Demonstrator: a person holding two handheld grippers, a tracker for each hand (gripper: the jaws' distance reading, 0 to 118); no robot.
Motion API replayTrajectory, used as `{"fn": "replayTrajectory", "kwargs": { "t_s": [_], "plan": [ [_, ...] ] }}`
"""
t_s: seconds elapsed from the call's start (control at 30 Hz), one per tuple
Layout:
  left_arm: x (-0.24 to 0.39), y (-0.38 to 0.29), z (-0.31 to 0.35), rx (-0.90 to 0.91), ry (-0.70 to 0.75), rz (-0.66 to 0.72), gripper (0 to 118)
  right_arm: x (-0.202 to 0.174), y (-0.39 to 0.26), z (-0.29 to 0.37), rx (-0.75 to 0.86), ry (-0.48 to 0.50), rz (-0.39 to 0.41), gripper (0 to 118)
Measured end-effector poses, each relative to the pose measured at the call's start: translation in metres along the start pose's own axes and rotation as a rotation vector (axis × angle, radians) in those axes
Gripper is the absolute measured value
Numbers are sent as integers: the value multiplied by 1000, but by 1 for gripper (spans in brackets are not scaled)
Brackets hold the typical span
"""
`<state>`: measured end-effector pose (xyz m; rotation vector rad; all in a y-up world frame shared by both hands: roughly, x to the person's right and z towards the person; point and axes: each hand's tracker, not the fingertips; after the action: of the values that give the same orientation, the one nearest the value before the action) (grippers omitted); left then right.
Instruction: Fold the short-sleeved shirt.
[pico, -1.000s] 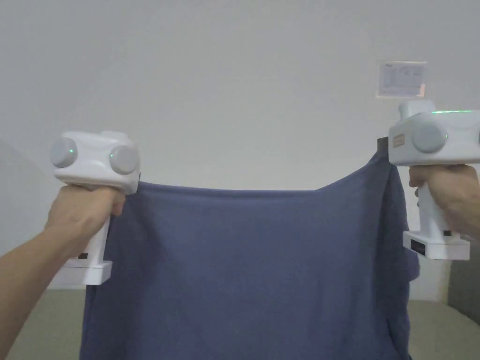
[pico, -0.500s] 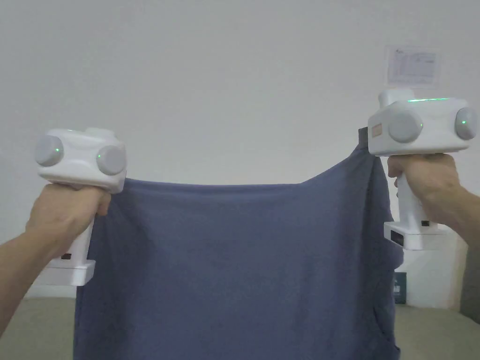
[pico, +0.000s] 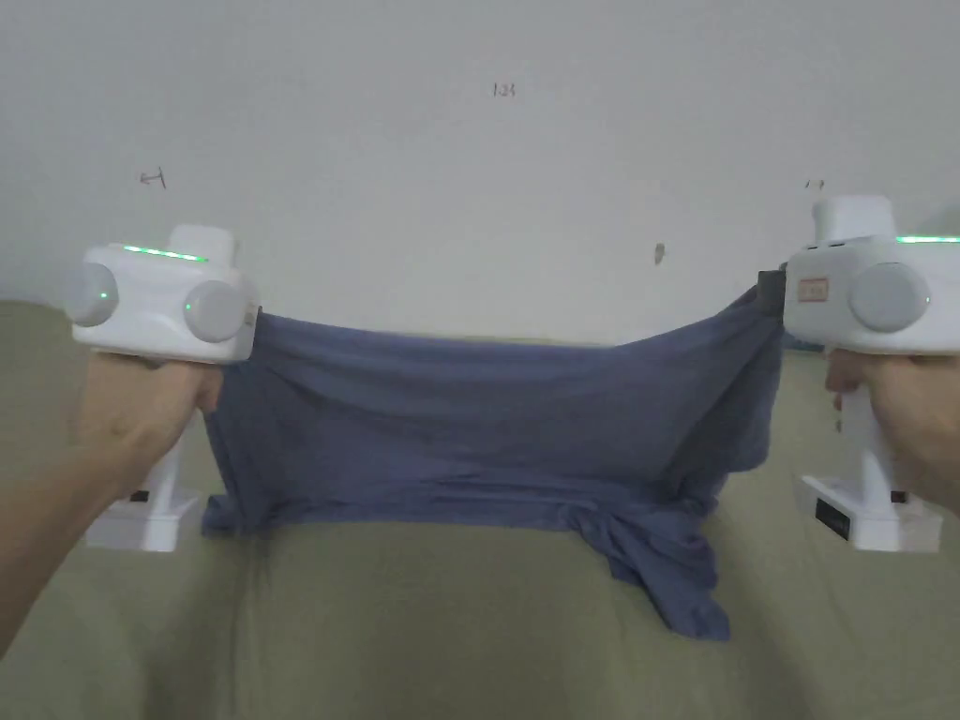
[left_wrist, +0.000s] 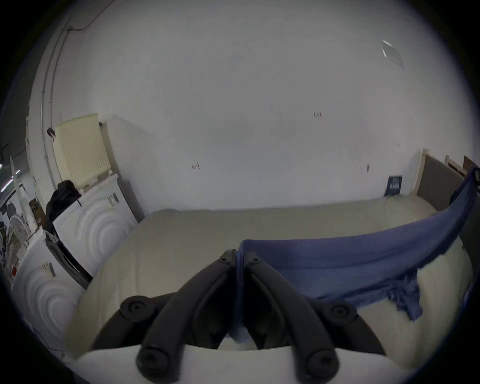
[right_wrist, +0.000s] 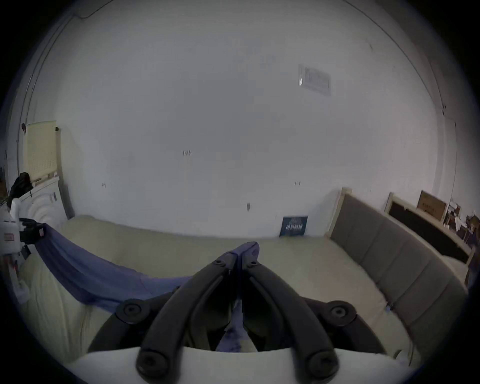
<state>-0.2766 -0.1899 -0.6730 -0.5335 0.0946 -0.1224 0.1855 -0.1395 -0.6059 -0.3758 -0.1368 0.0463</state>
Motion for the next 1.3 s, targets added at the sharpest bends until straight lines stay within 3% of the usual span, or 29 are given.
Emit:
{"fn": "replayTrajectory", "kwargs": {
  "t_s": [0.43, 0.7, 0.93, 1.3],
  "plan": [
    [-25, -146, 93, -118, -60, 0, 5, 13, -148, 135, -99, 60, -70, 7],
    [-48, -232, 175, -187, -108, 59, 5, 24, -239, 227, -187, 45, -107, 7],
    [-68, -293, 231, -221, -137, 55, 5, 26, -297, 302, -237, 73, -96, 7],
    [-86, -351, 274, -272, -146, 29, 5, 29, -361, 361, -339, 97, -137, 7]
  ]
}}
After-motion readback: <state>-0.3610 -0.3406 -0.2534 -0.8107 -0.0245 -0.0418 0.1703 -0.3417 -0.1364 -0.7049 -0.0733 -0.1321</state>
